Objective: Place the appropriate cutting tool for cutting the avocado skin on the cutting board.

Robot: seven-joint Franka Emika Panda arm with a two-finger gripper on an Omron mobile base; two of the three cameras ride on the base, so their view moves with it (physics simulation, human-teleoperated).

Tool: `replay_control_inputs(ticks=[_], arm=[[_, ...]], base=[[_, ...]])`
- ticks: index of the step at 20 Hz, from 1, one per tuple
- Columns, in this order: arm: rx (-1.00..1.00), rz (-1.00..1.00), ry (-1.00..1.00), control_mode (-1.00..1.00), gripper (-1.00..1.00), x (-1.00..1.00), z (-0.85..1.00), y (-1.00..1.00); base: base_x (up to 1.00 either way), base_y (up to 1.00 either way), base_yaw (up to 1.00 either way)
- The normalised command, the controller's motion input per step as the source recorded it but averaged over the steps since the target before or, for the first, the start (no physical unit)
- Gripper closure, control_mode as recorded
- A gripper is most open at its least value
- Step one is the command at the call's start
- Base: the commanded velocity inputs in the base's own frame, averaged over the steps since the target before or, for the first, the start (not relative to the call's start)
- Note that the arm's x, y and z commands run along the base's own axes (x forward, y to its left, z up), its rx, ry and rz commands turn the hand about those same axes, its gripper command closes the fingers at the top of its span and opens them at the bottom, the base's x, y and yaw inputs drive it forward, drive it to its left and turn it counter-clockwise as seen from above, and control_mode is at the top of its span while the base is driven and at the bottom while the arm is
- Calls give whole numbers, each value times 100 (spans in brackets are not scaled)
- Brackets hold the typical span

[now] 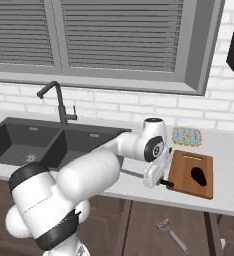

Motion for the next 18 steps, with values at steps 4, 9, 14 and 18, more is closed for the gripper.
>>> replay_control_inputs(ticks=[4, 9, 14, 18], arm=[[0, 5, 0, -100, 100, 59, 0, 3], [0, 5, 0, -100, 100, 38, 0, 0], [4, 0, -2, -100, 100, 22, 0, -16], [3, 0, -7, -100, 100, 17, -7, -24]], base=[[0, 0, 0], [0, 0, 0], [0, 0, 0], [0, 0, 0]])
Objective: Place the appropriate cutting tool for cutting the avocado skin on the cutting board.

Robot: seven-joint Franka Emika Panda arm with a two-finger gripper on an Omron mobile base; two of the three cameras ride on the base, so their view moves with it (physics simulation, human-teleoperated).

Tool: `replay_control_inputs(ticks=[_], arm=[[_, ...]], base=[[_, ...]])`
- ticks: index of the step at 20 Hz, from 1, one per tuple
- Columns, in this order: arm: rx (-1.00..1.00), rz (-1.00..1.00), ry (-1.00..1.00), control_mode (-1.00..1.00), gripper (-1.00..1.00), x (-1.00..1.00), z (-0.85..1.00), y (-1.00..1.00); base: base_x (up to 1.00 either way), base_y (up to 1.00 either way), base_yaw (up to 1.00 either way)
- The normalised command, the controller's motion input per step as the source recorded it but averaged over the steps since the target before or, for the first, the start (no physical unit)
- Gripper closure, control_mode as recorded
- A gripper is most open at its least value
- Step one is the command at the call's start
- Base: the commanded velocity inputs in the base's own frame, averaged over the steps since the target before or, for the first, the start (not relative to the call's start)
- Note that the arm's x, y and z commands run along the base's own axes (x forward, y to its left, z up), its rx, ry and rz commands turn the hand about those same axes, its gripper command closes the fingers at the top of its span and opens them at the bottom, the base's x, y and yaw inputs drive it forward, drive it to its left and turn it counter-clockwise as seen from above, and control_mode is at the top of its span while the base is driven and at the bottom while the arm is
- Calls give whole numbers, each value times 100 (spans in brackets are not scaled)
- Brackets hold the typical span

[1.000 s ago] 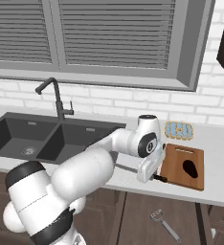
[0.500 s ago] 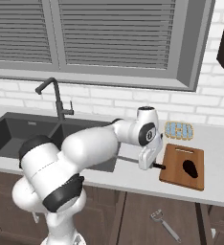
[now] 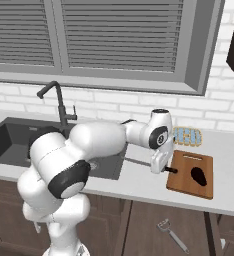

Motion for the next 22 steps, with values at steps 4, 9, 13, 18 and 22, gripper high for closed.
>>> replay_control_inputs(ticks=[4, 9, 13, 18, 22], arm=[[0, 0, -13, -100, 100, 14, -19, -20], [0, -4, -12, -100, 100, 15, -15, -26], [0, -10, -12, -100, 100, 13, -16, -24], [0, -13, -7, -100, 100, 5, -16, -7], [0, -14, -2, -100, 100, 0, -16, -23]], base=[[0, 0, 0], [0, 0, 0], [0, 0, 0], [0, 0, 0], [0, 0, 0]])
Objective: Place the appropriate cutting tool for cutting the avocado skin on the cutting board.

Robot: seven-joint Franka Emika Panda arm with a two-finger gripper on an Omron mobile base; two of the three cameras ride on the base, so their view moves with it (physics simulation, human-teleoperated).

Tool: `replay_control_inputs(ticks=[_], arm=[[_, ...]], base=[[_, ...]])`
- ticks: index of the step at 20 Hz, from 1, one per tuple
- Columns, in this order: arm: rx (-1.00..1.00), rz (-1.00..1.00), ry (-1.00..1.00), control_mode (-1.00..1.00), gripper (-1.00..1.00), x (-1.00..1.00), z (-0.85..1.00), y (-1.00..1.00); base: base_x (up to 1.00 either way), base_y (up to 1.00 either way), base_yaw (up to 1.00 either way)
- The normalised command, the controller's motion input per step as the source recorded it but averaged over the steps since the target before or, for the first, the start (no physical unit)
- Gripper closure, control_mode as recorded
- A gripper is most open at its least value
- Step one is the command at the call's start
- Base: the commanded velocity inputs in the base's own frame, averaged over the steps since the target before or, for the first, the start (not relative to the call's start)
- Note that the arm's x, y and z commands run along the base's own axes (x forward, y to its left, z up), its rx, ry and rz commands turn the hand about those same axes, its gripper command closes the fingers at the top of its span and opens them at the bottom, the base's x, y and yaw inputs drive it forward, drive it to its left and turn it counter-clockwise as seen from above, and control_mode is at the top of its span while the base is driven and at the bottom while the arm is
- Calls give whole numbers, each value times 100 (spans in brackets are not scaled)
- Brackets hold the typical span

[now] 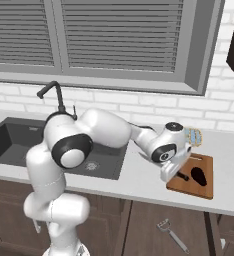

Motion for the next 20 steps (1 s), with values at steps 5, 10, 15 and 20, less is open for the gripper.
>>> replay_control_inputs(ticks=[5, 10, 15, 20], arm=[[0, -14, 0, -100, 100, 0, -14, -30], [0, -15, 0, -100, 100, 0, -10, -8], [0, -15, 0, -100, 100, 0, -13, -7], [0, -15, 0, -100, 100, 0, -21, -5]], base=[[0, 0, 0], [0, 0, 0], [0, 0, 0], [0, 0, 0]])
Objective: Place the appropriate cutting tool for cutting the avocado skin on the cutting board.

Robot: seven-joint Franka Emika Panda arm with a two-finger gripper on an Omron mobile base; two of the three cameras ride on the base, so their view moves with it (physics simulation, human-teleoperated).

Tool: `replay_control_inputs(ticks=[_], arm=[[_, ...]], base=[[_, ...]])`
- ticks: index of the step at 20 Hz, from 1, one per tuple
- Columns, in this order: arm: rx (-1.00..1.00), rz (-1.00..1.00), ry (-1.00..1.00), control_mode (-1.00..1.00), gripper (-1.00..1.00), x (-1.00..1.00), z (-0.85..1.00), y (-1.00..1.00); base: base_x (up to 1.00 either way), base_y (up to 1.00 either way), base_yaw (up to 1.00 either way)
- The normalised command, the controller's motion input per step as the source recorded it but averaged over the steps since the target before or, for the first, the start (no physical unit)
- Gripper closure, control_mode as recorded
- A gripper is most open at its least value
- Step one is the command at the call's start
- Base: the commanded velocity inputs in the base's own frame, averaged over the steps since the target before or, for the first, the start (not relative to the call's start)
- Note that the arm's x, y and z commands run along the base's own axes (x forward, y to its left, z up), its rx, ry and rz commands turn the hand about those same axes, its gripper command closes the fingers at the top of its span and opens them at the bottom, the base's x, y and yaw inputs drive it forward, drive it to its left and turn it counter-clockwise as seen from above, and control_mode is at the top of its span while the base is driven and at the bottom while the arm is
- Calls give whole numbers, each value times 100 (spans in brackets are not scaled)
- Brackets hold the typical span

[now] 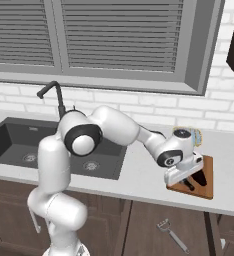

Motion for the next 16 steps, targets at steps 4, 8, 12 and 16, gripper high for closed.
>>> replay_control_inputs(ticks=[4, 8, 12, 16], arm=[[0, -13, 0, -100, 100, -4, -15, -4], [0, -12, 0, -100, 100, -3, -13, -6], [0, -9, 0, -100, 100, 0, -3, -8], [0, -2, -1, -100, 100, 6, -9, -1]], base=[[0, 0, 0], [0, 0, 0], [0, 0, 0], [0, 0, 0]])
